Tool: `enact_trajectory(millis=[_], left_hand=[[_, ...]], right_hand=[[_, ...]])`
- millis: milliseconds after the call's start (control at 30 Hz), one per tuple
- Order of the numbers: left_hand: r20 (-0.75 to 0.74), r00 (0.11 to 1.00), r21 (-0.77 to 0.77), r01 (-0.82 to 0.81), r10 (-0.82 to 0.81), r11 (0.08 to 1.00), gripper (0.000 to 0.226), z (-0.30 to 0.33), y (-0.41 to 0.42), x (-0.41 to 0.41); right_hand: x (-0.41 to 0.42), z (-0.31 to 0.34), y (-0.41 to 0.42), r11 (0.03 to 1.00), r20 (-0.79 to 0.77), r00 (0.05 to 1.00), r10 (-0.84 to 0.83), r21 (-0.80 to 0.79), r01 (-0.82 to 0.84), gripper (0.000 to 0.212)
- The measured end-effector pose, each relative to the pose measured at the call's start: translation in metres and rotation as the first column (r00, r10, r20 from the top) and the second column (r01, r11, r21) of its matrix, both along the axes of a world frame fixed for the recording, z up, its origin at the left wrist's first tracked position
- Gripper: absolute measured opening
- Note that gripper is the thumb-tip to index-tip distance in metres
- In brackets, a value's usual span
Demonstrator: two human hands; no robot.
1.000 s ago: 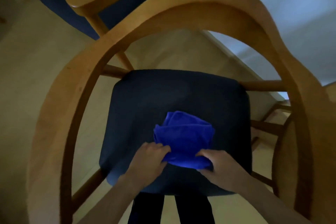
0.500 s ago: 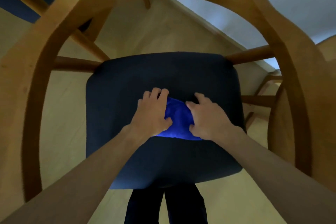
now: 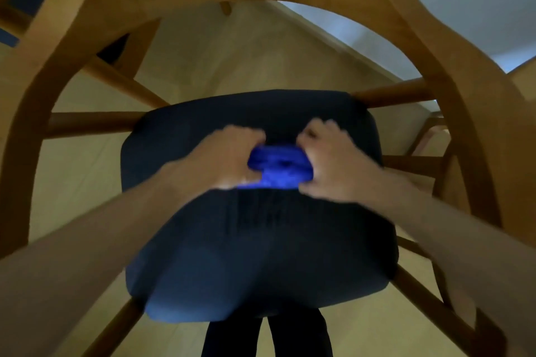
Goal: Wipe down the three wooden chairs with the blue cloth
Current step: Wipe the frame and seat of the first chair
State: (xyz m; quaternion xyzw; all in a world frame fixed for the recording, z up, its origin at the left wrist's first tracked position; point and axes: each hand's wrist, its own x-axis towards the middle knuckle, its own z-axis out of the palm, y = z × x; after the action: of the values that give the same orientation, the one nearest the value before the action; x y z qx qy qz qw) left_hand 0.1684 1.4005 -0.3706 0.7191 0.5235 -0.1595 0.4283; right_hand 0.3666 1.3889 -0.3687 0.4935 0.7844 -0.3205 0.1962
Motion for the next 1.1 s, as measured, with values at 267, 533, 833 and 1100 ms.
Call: enact_trajectory(millis=[267,533,833,1100], left_hand=[[0.082,0.972,0.463,-0.234,0.222,0.855,0.042,-0.053,0.075,0.020],[0.066,0.991,0.529,-0.131,0.113,0.839,0.057,-0.039,-0.026,0.028],[0.124,0.988,0.609,-0.003,-0.092,0.793,0.055,-0.026,0.033,0.012],[-0.095,0.995,0.485,0.033,0.015,0.874,0.030,-0.055,0.056,0.028]], right_hand=[[-0.012,-0.046,0.083,0.876,-0.188,0.950,-0.250,0.375,0.305,0.060],[-0.006,-0.036,-0.022,0.879,-0.103,0.949,-0.299,0.357,0.316,0.061],[0.007,-0.014,0.046,0.913,-0.161,0.966,-0.204,0.323,0.247,0.063],[-0.010,-0.047,0.072,0.954,-0.088,0.976,-0.200,0.209,0.214,0.062]])
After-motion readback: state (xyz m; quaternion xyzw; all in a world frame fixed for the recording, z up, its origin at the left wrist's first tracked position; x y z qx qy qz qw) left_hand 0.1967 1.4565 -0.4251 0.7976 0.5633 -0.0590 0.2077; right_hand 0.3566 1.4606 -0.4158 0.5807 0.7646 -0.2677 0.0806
